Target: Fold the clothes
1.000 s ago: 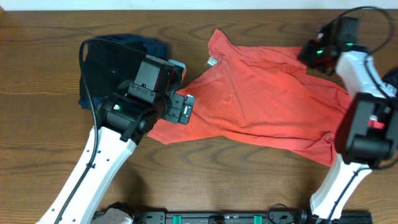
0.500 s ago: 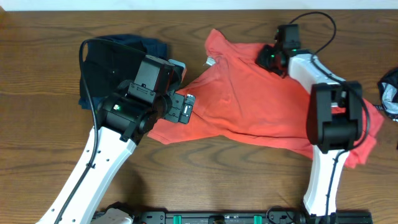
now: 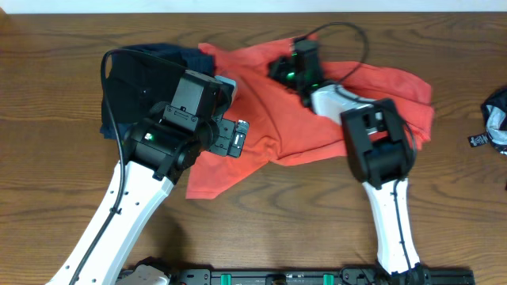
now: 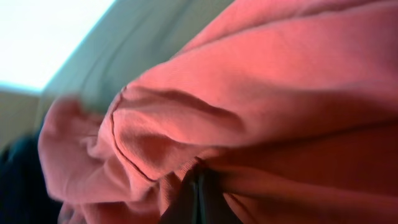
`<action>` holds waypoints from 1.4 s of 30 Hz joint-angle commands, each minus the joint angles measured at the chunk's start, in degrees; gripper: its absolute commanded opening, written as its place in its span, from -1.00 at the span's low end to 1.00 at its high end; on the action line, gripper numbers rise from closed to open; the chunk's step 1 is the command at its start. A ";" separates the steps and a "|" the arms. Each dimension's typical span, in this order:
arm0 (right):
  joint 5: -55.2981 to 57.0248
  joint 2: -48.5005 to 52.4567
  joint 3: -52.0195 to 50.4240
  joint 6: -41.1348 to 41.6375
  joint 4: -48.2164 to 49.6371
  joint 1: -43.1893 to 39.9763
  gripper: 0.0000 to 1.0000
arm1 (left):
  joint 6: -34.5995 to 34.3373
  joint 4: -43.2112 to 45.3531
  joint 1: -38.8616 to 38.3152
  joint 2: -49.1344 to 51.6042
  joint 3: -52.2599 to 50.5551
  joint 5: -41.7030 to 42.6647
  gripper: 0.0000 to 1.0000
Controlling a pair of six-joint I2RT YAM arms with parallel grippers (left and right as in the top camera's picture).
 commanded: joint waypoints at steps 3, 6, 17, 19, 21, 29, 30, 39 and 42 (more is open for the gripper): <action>-7.41 -0.79 4.15 -7.21 -5.46 -2.34 -0.34 | 0.13 0.15 0.20 0.09 0.79 -0.11 0.93; -12.57 -6.03 4.37 -12.87 -9.92 -6.91 -0.09 | 0.13 0.17 0.20 0.09 0.79 -0.11 0.93; -6.32 -28.26 4.37 -26.97 -52.13 -24.85 0.22 | 0.13 -0.46 0.20 0.09 0.79 -0.11 0.94; -4.96 -28.92 4.37 -29.62 -59.06 -26.73 0.22 | 0.13 -0.68 0.20 0.09 0.79 -0.15 0.94; -4.92 -28.85 4.20 -32.89 -64.59 -27.91 0.22 | 0.13 -0.66 0.20 0.17 0.79 -0.17 0.94; 0.31 -28.15 -2.67 -38.03 -71.63 -27.74 0.20 | -2.14 -0.87 0.20 2.95 0.68 -0.28 0.94; 1.77 -28.11 -3.48 -38.01 -71.58 -27.69 0.19 | -2.56 -0.85 0.20 3.63 0.68 -0.28 0.94; 5.57 -28.11 -10.45 -38.01 -67.76 -26.80 0.00 | -3.76 -0.87 0.20 9.62 0.68 -0.24 0.94; 5.53 -28.11 -12.50 -37.99 -67.52 -26.16 0.01 | -3.78 -0.94 0.20 11.04 0.68 -0.02 0.94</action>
